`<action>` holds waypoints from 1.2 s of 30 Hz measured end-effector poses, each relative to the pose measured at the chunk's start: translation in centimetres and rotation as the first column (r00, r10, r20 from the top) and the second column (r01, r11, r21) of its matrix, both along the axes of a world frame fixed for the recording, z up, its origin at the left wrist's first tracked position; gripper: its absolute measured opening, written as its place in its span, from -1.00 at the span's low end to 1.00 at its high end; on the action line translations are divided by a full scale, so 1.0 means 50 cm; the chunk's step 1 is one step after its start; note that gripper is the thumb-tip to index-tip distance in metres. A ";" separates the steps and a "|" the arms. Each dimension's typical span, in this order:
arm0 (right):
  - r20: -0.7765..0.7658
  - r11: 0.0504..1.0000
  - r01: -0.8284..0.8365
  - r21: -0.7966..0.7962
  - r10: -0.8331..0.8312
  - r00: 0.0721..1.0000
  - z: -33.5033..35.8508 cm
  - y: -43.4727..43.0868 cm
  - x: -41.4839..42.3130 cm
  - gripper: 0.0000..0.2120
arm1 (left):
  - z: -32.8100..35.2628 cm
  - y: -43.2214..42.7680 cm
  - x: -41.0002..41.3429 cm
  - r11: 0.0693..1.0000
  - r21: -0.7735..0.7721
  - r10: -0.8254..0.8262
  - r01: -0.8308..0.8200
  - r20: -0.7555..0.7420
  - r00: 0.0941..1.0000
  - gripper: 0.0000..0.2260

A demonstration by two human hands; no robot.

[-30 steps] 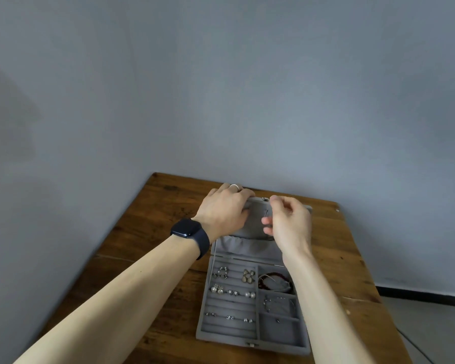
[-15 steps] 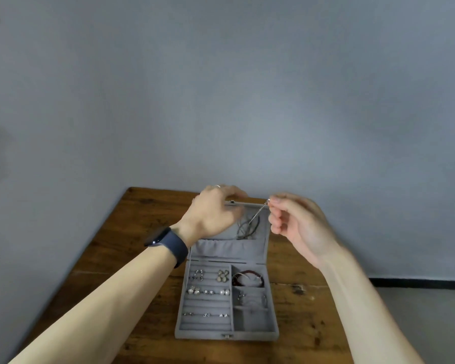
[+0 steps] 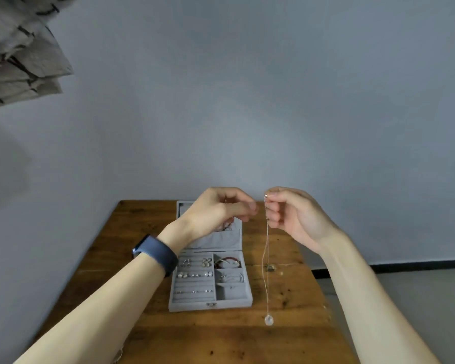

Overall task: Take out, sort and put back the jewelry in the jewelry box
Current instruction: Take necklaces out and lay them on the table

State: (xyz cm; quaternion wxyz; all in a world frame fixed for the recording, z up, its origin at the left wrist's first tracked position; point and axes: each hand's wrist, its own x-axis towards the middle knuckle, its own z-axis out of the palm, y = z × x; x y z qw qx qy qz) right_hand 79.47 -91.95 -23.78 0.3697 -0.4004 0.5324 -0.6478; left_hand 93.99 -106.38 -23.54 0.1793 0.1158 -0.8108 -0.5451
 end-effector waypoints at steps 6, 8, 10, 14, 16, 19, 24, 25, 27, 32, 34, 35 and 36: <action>-0.017 0.996 -0.066 0.055 0.067 0.998 -0.020 0.071 0.042 -0.87 | -0.004 0.074 0.059 1.000 -0.013 0.015 -0.015 0.017 1.000 -0.92; -0.039 0.993 -0.090 0.077 0.093 0.995 -0.037 0.087 0.055 -0.83 | -0.015 0.094 0.074 0.998 -0.064 -0.006 0.008 0.041 0.999 -0.93; -0.048 0.990 -0.105 0.098 0.110 0.993 -0.054 0.100 0.067 -0.83 | -0.024 0.111 0.088 0.996 -0.084 -0.024 0.029 0.057 0.998 -0.93; -0.045 0.980 -0.132 0.147 0.140 0.989 -0.080 0.114 0.083 -0.84 | -0.036 0.125 0.111 0.995 -0.103 -0.017 0.021 0.046 0.999 -0.95; -0.054 0.977 -0.144 0.160 0.155 0.987 -0.089 0.117 0.090 -0.84 | -0.041 0.129 0.117 0.990 -0.139 -0.014 0.022 0.055 0.998 -0.95; -0.058 0.973 -0.152 0.173 0.164 0.985 -0.098 0.119 0.099 -0.80 | -0.054 0.134 0.120 0.969 -0.248 0.023 -0.004 0.070 0.997 -0.96; -0.057 0.970 -0.143 0.194 0.157 0.986 -0.114 0.121 0.113 -0.79 | -0.085 0.150 0.128 0.908 -0.411 0.126 -0.083 0.079 0.989 -0.94; -0.059 0.969 -0.143 0.199 0.157 0.986 -0.119 0.123 0.115 -0.78 | -0.091 0.155 0.130 0.893 -0.440 0.139 -0.093 0.073 0.988 -0.93; -0.051 0.969 -0.141 0.205 0.154 0.987 -0.129 0.130 0.117 -0.75 | -0.102 0.164 0.134 0.891 -0.444 0.135 -0.093 0.063 0.989 -0.92; 0.062 0.972 -0.145 0.187 0.136 0.989 -0.167 0.159 0.121 -0.90 | -0.116 0.167 0.141 0.984 -0.169 0.071 -0.055 0.092 0.993 -0.94; 0.129 0.964 -0.188 0.190 0.165 0.978 -0.186 0.167 0.127 -0.91 | -0.119 0.166 0.140 0.997 -0.050 0.067 -0.062 0.109 0.992 -0.93; 0.146 0.960 -0.200 0.197 0.173 0.974 -0.194 0.169 0.131 -0.91 | -0.121 0.167 0.137 0.997 -0.035 0.069 -0.065 0.125 0.990 -0.94; 0.159 0.958 -0.201 0.203 0.170 0.972 -0.200 0.171 0.137 -0.92 | -0.122 0.168 0.135 0.998 -0.026 0.068 -0.065 0.145 0.987 -0.94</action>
